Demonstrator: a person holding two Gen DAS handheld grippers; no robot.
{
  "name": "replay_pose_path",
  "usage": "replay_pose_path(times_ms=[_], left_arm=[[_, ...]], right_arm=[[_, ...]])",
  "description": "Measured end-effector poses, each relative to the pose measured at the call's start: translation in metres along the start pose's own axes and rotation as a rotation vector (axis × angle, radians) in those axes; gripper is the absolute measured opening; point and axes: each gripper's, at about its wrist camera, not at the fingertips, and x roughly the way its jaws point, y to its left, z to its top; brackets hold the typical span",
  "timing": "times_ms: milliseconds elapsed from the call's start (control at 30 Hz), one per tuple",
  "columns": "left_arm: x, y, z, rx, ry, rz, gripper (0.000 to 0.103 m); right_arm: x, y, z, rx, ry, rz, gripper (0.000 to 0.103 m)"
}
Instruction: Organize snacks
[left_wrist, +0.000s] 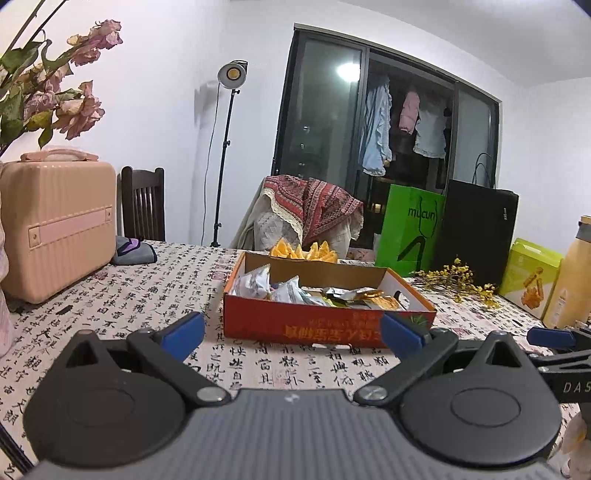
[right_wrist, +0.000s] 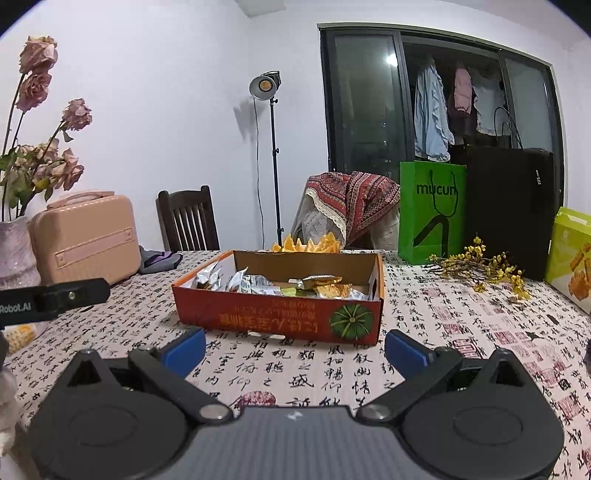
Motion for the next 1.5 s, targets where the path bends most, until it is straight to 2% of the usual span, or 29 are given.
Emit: replay_pose_path(times_ms=[767, 1500], left_arm=[[0.006, 0.010, -0.041, 0.001, 0.097, 0.005, 0.103], [0.014, 0.013, -0.047, 0.001, 0.128, 0.018, 0.103]], right_arm=[[0.005, -0.027, -0.040, 0.065, 0.100, -0.012, 0.103], [0.014, -0.030, -0.046, 0.074, 0.126, -0.018, 0.103]])
